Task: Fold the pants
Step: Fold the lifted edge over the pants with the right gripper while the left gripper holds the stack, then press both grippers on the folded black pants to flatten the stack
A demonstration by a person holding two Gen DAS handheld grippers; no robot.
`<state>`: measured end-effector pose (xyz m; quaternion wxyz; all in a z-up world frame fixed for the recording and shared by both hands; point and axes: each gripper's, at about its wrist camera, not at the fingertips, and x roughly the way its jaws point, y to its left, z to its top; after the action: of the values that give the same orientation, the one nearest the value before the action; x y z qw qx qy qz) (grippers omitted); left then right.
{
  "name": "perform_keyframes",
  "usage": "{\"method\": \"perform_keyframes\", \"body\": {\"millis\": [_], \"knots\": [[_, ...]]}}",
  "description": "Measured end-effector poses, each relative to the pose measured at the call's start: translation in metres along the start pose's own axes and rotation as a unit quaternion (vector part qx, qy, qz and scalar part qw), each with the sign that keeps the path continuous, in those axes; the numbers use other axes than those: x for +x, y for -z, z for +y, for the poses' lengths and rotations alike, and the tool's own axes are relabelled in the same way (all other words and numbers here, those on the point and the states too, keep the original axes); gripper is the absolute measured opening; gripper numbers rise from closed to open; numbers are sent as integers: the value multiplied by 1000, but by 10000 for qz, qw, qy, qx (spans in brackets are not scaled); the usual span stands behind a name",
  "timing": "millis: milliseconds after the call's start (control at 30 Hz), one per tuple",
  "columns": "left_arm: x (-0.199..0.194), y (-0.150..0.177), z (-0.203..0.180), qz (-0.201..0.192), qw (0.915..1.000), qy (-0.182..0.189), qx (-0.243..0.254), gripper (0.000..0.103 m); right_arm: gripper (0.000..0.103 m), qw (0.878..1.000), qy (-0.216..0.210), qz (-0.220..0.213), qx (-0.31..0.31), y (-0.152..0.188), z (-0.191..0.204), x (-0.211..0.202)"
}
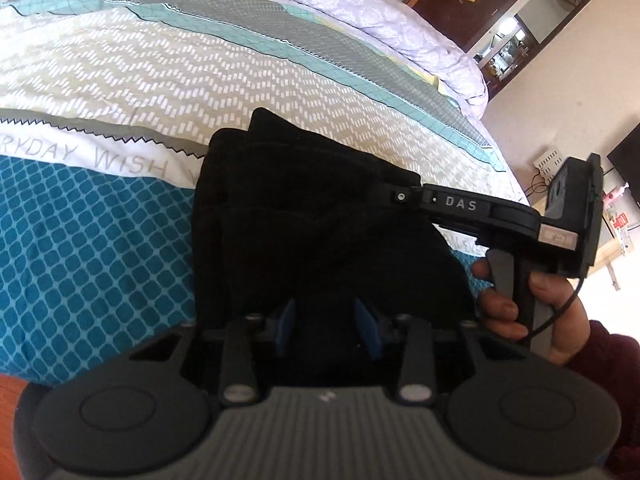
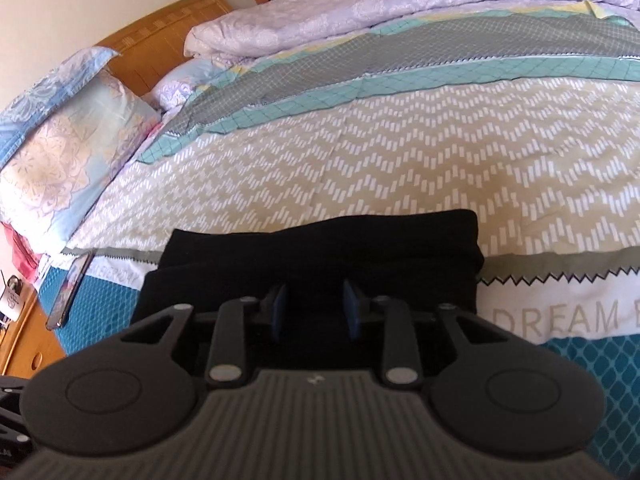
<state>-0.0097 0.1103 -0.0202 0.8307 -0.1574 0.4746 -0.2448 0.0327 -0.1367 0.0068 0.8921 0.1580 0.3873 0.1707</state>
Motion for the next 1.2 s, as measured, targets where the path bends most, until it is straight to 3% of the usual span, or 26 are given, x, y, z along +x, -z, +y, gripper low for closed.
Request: {"method": "perform_keyframes", "body": {"millis": [267,367,433,600,733,800,900,1033,1167,1200], "knots": [[-30,-8,2,-364,9993,80,16,48,36,9952,-675,-706,-17,18,12,-70],[-23,-7,4,-248,9997,-2,10,49,36,9959,-863,-253,-138,38,20,-64],[-12,-2,10,-52,9999,-74,-98,49,36,9987,-442,-93,-229,58,21,-48],[-5,2,12,-70,9999,-83,-111,49,35,9967,-705,-104,398,54,5,-44],[-7,2,10,-109,9999,-95,-47,51,35,9968,-702,-164,344,49,11,-51],[-10,1,13,-131,9998,-27,-150,55,36,9964,-712,-283,371,53,14,-61],[-13,2,17,-145,9994,-182,-244,80,39,9949,-845,-454,317,56,15,-77],[-4,7,32,63,9982,-100,-581,83,39,9923,-1157,-416,137,63,17,-83],[1,11,39,119,9971,-25,-750,87,39,9929,-1122,290,251,76,16,-52],[3,11,39,129,9973,-50,-725,87,38,9918,-1187,296,363,76,13,-49]]}}
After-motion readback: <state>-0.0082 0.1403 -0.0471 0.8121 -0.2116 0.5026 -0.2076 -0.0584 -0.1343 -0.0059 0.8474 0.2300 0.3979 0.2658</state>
